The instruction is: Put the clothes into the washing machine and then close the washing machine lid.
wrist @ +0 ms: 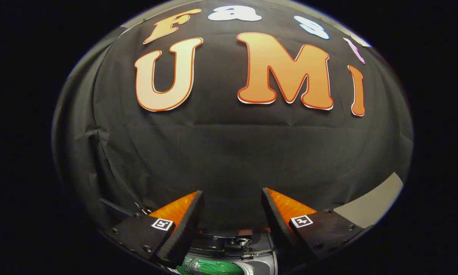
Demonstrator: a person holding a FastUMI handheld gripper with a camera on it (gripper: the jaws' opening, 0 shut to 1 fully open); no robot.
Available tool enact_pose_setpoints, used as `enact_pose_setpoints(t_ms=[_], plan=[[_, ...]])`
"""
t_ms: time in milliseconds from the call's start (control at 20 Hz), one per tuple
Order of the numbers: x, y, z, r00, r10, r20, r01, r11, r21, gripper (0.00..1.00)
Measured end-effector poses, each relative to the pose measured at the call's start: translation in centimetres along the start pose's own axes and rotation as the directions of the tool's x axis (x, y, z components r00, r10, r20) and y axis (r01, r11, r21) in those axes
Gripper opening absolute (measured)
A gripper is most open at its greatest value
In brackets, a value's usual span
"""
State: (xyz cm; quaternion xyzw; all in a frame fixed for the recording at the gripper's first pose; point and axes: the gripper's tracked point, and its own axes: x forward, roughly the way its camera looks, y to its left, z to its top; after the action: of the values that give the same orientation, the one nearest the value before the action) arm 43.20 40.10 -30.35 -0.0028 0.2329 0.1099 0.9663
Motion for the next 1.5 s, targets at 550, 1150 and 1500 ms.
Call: enact_pose_setpoints(t_ms=[550, 1150, 1500], plan=[[1.8, 0.2, -2.8, 1.000, 0.025, -0.013, -0.024, 0.999, 0.046, 0.97], [-1.9, 0.1, -3.2, 0.995, 0.015, 0.103, -0.020, 0.999, 0.051, 0.98], [-5.4, 0.2, -4.7, 0.988, 0.015, 0.151, -0.022, 0.999, 0.047, 0.97]])
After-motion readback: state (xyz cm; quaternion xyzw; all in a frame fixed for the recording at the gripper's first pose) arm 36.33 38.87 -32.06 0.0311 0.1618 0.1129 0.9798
